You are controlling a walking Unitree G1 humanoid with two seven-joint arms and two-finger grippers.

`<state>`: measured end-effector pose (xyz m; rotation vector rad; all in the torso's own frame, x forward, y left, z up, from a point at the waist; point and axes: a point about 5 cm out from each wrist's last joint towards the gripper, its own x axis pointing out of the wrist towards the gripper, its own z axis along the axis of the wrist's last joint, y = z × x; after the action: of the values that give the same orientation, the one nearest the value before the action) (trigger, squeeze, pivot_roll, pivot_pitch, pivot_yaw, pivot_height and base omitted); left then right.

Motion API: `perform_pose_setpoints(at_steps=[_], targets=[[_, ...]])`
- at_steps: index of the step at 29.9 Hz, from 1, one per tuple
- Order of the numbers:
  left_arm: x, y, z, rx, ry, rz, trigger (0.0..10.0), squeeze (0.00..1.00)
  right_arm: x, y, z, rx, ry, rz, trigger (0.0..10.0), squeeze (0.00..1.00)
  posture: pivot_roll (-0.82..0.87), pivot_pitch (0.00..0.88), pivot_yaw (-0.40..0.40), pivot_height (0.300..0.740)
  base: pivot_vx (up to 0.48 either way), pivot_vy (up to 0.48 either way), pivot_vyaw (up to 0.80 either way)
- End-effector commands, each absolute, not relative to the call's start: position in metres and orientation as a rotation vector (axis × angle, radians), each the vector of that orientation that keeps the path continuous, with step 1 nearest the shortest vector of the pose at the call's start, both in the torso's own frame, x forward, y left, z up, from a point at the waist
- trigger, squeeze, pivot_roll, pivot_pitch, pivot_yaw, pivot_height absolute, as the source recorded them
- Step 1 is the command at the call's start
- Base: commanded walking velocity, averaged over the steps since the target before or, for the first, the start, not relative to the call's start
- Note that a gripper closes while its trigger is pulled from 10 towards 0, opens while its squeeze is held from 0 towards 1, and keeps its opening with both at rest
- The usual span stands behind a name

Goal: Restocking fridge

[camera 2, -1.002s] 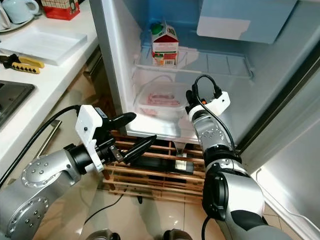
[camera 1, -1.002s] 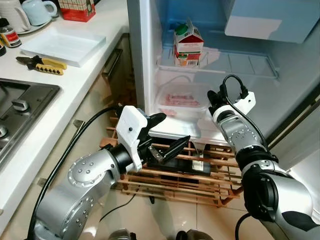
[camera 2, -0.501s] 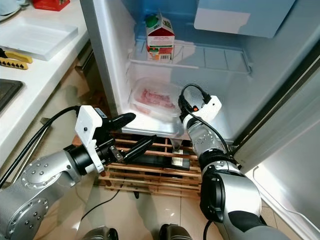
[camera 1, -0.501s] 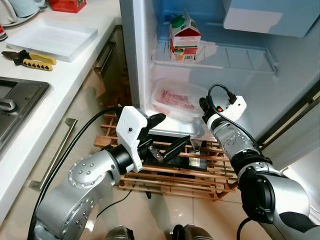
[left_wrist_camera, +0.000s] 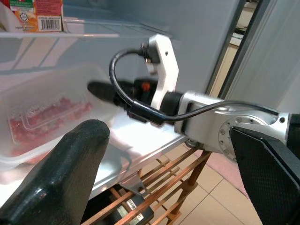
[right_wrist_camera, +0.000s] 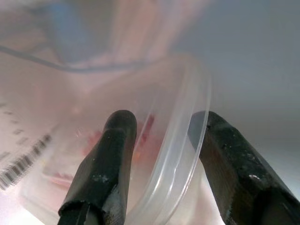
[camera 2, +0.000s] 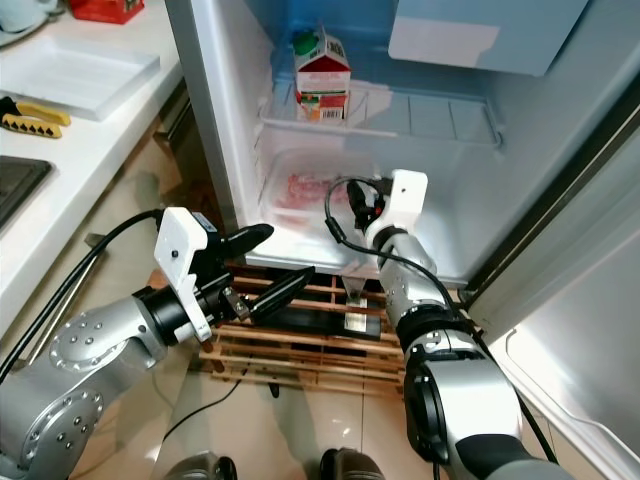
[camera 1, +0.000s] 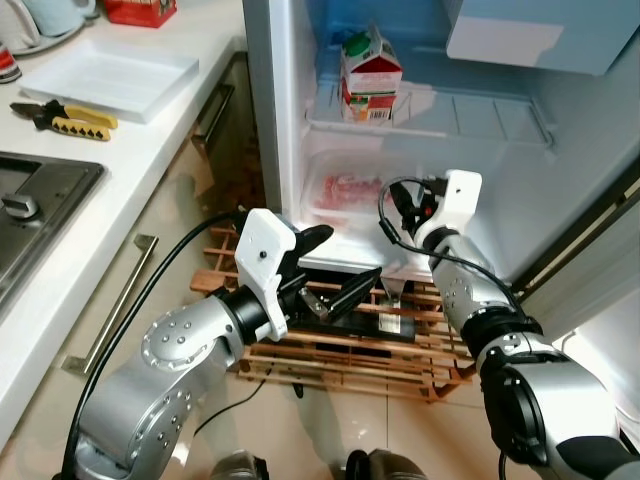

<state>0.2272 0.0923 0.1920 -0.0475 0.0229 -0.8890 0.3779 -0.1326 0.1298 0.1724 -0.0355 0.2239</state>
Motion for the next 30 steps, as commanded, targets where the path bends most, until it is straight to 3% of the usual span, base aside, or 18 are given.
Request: perform_pose_setpoints(at_steps=[1,8,14,22,30], targets=[[0.229,0.094,0.188,-0.055,0.036,-0.860,10.0,0.00,0.375,-0.133,0.137,0.112,-0.125,0.223,10.0,0.00,0.03,0.079,-0.029,0.740,0.000,0.000,0.00],[0.239,0.105,0.180,0.033,0.037,-0.730,10.0,0.00,0.359,-0.135,0.148,0.077,-0.267,0.221,10.0,0.00,0.02,0.063,-0.029,0.740,0.000,0.000,0.00],[0.253,0.111,0.171,0.075,0.060,-0.604,10.0,0.00,0.350,-0.137,0.110,0.055,-0.094,0.174,10.0,0.00,0.02,0.056,-0.015,0.740,0.000,0.000,0.00],[0.259,0.114,0.173,0.084,0.037,-0.568,10.0,0.00,0.353,-0.136,0.105,0.118,-0.016,0.124,10.0,0.00,0.03,0.061,-0.013,0.740,0.000,0.000,0.00],[0.253,0.120,0.176,0.066,0.022,-0.549,10.0,0.00,0.335,-0.122,0.139,0.109,-0.180,0.354,10.0,0.00,0.03,0.068,-0.019,0.740,0.000,0.000,0.00]])
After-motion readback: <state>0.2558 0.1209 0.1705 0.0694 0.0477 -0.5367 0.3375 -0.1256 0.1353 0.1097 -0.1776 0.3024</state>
